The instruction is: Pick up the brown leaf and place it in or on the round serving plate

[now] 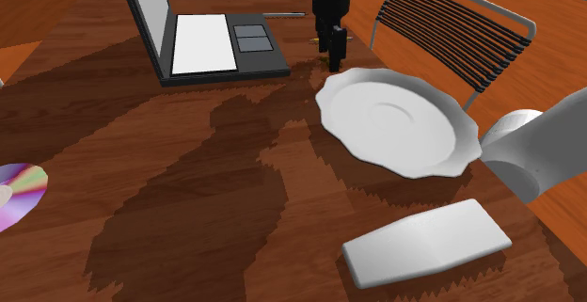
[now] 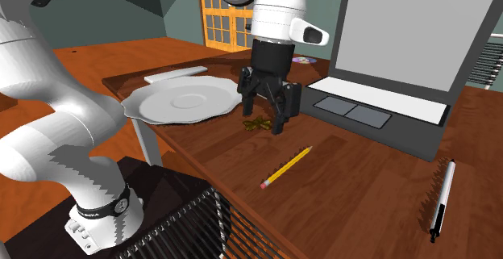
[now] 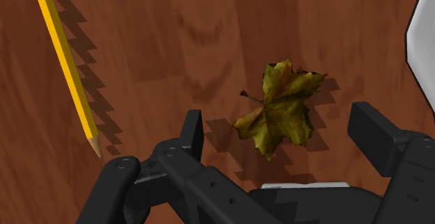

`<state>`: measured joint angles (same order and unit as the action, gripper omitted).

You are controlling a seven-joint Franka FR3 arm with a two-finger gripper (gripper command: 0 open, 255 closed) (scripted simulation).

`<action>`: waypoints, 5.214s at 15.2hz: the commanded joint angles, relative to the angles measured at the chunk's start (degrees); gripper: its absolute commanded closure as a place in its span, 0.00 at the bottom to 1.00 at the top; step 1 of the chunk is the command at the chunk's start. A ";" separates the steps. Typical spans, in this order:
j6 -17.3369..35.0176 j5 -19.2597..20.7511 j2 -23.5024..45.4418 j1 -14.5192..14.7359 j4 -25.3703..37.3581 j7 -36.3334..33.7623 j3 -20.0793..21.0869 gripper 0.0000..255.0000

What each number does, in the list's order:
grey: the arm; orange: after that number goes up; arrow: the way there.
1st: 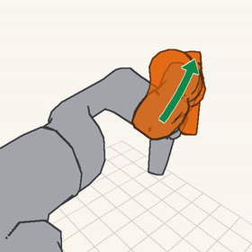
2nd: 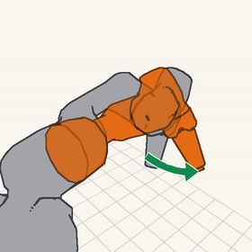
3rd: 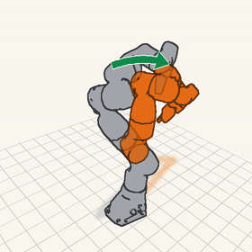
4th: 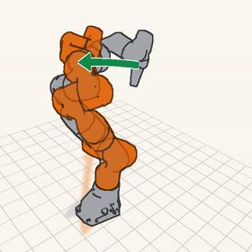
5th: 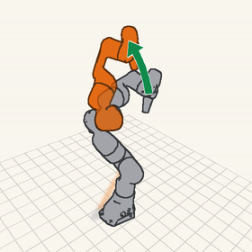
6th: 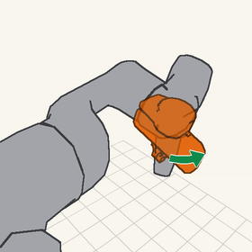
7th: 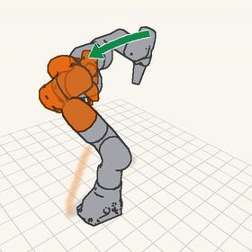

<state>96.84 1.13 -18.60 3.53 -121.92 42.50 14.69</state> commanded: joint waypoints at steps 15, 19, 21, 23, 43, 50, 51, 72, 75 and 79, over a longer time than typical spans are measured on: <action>-3.82 0.07 0.01 -0.09 3.85 0.29 -0.14 1.00; -6.88 0.16 0.24 -0.17 7.15 0.48 -0.22 1.00; -8.42 0.22 0.44 -0.22 8.87 0.56 -0.24 1.00; -9.95 0.29 0.68 -0.26 10.65 0.64 -0.26 1.00; -22.22 -9.20 -25.82 6.50 -3.13 -6.86 3.84 1.00; -19.98 -10.76 -29.22 7.56 -8.68 -7.67 4.82 1.00; -19.32 -10.90 -29.49 7.64 -9.61 -7.67 4.94 1.00; -14.08 -12.03 -31.24 8.29 -16.58 -7.66 5.97 0.00; -18.64 -11.15 -28.62 7.51 -9.36 -8.06 5.51 0.00; -19.84 -10.93 -27.85 7.31 -7.38 -8.19 5.43 0.00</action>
<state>77.12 -9.83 -46.49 10.86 -129.45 34.30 20.15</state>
